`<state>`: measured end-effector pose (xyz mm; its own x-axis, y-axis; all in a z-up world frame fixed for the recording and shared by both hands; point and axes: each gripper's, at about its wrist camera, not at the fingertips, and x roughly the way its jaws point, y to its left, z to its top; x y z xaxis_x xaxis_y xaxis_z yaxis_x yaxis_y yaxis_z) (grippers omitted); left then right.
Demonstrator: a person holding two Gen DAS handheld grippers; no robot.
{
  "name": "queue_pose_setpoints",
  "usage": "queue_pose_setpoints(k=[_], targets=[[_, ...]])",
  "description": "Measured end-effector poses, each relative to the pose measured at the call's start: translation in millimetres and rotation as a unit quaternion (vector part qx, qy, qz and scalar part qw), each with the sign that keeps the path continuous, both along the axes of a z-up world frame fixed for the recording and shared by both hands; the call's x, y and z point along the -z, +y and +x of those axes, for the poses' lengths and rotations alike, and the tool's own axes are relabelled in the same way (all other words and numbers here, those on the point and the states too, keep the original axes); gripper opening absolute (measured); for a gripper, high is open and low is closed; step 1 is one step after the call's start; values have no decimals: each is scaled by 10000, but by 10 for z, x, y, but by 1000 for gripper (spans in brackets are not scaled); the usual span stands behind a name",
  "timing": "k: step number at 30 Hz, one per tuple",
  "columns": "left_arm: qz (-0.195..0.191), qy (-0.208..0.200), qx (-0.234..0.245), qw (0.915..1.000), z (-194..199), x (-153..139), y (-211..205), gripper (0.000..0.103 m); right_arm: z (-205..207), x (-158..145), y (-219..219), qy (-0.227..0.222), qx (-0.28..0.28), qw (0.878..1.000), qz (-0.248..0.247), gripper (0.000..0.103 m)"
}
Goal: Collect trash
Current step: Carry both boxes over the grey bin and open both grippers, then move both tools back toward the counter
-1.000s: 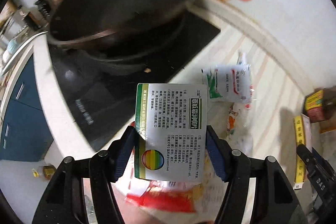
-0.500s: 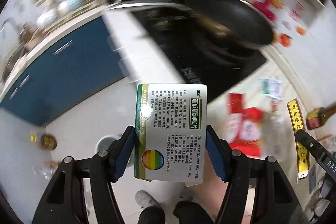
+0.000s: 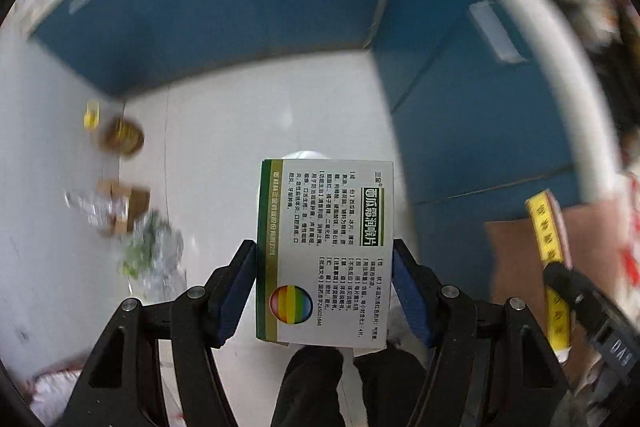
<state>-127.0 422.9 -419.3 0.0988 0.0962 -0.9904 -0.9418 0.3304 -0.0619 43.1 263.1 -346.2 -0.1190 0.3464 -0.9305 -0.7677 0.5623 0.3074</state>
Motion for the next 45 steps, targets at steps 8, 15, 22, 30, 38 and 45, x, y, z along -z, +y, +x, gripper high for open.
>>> queue_pose_setpoints(k=[8,15,22,30,38,45], targets=[[-1108,-61,-818,9905,-542,2163,635,63,-650,2340,820,705,-450,9937,-743,61],[-1494,27,-839,9852,-679,3278,907,65,-933,3886,1366,827,-1011,9846,-1165,63],[-1413,10,-879,9860,-775,3146,932,99,-776,4122,1587,575,-1129,9830,-1328,97],[-436,381,-887,9944,-977,2112,692,99,-747,3191,1469,-518,-1350,9812,-1279,103],[625,528,-729,9940,-1171,704,53,99,-1072,1833,1034,-1048,-1515,9776,-1016,103],[995,184,-571,9932,-1273,-378,-509,99,-1213,500,437,-1378,-1452,9789,-403,103]])
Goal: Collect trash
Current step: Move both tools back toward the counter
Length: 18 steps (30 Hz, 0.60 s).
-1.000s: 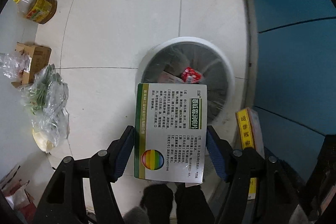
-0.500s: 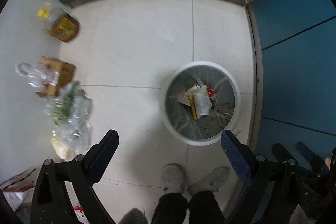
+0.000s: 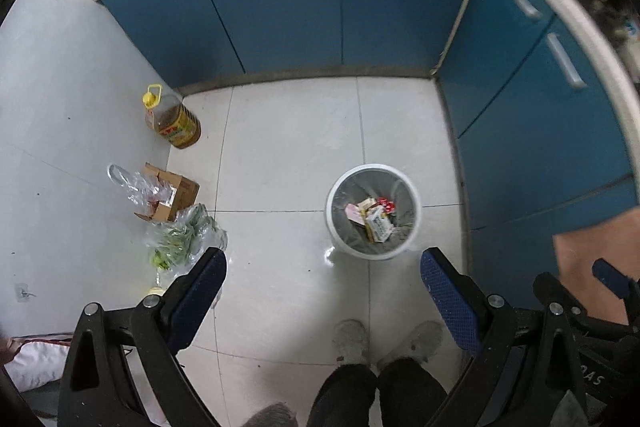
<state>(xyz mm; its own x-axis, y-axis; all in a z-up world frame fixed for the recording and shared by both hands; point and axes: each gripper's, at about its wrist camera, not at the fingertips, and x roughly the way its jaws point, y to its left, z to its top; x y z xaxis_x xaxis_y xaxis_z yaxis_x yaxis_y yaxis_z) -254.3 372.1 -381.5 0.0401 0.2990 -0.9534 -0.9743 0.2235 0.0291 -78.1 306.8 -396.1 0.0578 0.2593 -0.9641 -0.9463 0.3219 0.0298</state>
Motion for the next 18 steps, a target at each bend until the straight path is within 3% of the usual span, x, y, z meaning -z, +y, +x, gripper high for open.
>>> queue_pose_setpoints(k=[9,18], targets=[[378,-477,249,9978,-18,-1116,-573,99,-179,-1549,-673,-394,-166,9963,749,103],[701,-629,439,9946,-1,-1690,-938,99,-163,-2320,-1158,-346,-37,9927,1158,103]])
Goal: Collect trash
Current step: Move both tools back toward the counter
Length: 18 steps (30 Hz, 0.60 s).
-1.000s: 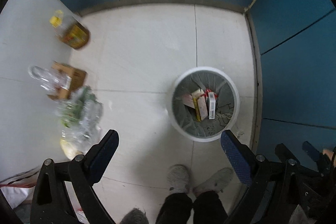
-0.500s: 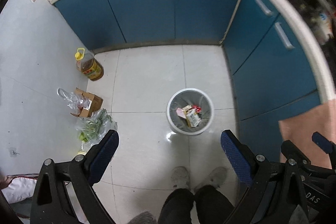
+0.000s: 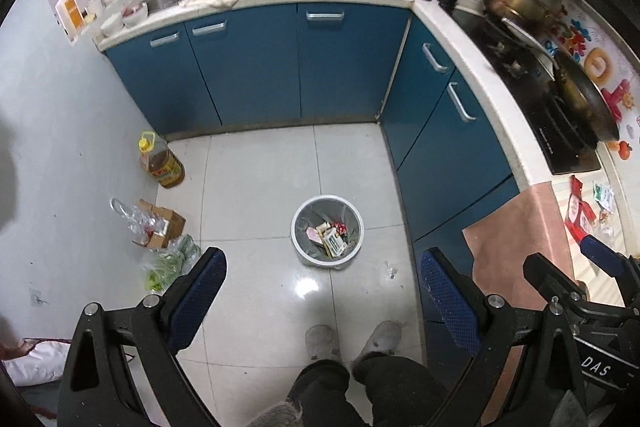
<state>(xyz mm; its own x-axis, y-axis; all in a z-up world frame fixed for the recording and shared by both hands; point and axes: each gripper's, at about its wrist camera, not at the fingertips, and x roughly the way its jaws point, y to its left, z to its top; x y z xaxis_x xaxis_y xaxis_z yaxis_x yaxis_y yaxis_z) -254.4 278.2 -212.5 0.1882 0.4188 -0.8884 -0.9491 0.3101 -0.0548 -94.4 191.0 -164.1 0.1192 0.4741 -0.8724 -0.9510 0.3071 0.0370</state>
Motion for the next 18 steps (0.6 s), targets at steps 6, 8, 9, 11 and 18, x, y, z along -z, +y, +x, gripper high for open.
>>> queue_pose_setpoints(k=[6,8,9,11,18], targets=[[343,-14,72,9994,290,-280,-70,99,309,-212,-191,470,298,9978,355,103],[489,-12,220,9986,497,-369,-75,103,490,-274,-253,668,445,9957,468,103],[543,-15,316,9980,656,-418,-70,103,605,-300,-287,750,564,9942,519,103],[623,-36,489,9969,952,-493,-67,103,908,-359,-385,846,800,9913,607,103],[663,106,1591,9850,2623,-639,-163,103,2480,-353,-969,900,2310,9674,511,103]])
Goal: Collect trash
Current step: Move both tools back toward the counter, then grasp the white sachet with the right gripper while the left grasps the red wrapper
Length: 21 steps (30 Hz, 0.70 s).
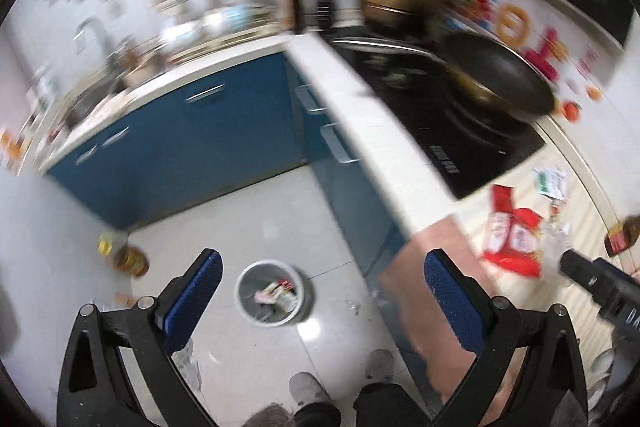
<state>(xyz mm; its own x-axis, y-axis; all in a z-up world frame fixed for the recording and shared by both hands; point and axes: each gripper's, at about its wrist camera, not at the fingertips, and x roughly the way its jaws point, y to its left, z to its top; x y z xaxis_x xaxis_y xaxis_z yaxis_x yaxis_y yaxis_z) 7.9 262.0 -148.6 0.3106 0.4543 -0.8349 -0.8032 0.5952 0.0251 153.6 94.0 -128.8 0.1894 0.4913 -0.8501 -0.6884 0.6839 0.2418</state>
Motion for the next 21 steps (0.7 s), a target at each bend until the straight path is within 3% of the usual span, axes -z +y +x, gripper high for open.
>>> queue_pose_setpoints(k=[4,9,11,16,19,21], targets=[[-76,203,600,9980,1159,107,-115,103,1192,179,-444,-33,977,9948,-273,103],[-39,813,927,9924,2324,497,-165,103,2551,663,-785,499,1793,9820,-315,103],[-73,1011,919,9906,2588,671,-133,103,2957,885,-880,776,2012,9762,-224,103],[-267,1348,675,9882,2932,1049,36,103,3519,1132,-759,1017,1950,9754,138,84],[-371,1539,415,9865,2956,1235,156,103,3670,1225,-419,838,1509,9850,-52,82],[-451,1641,259,9851,2966,1340,211,103,3738,1360,-174,724,1166,9890,-551,82]])
